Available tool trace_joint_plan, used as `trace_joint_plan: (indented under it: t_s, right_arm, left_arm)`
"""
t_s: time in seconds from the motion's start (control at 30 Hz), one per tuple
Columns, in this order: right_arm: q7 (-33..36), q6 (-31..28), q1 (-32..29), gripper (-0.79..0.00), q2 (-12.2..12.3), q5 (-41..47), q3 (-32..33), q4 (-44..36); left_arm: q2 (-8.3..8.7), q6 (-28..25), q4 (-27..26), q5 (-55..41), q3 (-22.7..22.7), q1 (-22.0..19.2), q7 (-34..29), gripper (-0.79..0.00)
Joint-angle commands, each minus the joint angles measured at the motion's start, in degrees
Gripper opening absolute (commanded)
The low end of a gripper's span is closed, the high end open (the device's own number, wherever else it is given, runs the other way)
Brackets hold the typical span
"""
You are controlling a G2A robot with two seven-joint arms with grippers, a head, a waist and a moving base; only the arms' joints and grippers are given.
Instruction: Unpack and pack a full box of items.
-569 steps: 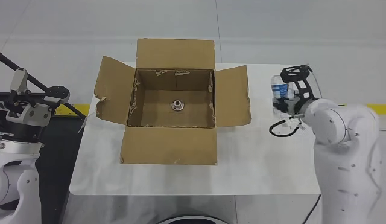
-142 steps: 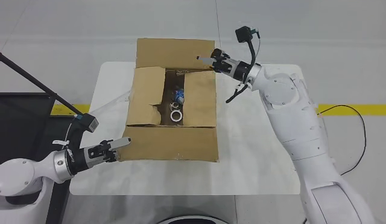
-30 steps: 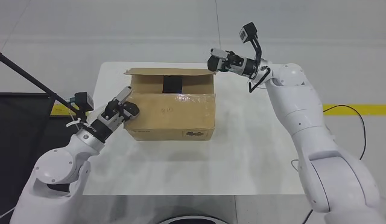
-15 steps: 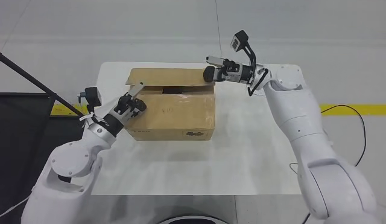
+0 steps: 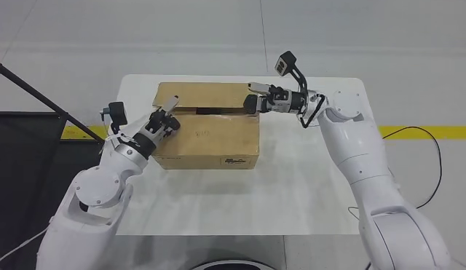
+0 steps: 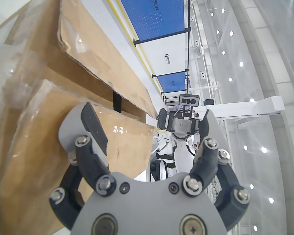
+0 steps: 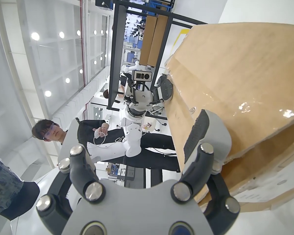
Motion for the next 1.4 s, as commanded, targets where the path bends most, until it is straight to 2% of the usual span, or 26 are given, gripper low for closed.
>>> trace_joint_plan:
  t_s: [0.0, 0.3, 0.7, 0.8, 1.23, 1.37]
  right_arm:
    - [-0.78, 0.6, -0.53, 0.0, 0.15, -0.51, -0.1, -0.35]
    - [-1.72, 1.34, -1.58, 0.0, 0.41, -0.47, -0.63, 0.36]
    - [-3.7, 1.06, -1.11, 0.0, 0.3, -1.61, -2.31, 2.55]
    - [-3.98, 0.88, -0.88, 0.0, 0.27, -1.95, -2.66, 2.66]
    - [-3.98, 0.88, -0.88, 0.0, 0.27, -1.95, -2.66, 2.66]
    - [-3.98, 0.88, -0.88, 0.0, 0.27, -1.95, -2.66, 2.66]
  left_arm:
    - [-0.07, -0.36, -0.09, -0.18, 0.0, -0.06, 0.18, 0.0]
    - [-0.29, -2.69, -1.88, -4.67, -4.36, 1.83, 2.14, 0.0]
    - [-0.67, -5.67, -2.03, -17.77, -16.98, 7.33, 5.09, 0.0]
    - [-0.63, -4.41, -1.68, -19.33, -19.65, 9.06, 4.24, 0.0]
    - [-0.56, -3.97, -1.71, -18.97, -20.0, 9.17, 3.8, 0.0]
    - [-1.07, -3.79, 3.02, -20.0, -17.12, 9.73, 6.74, 0.0]
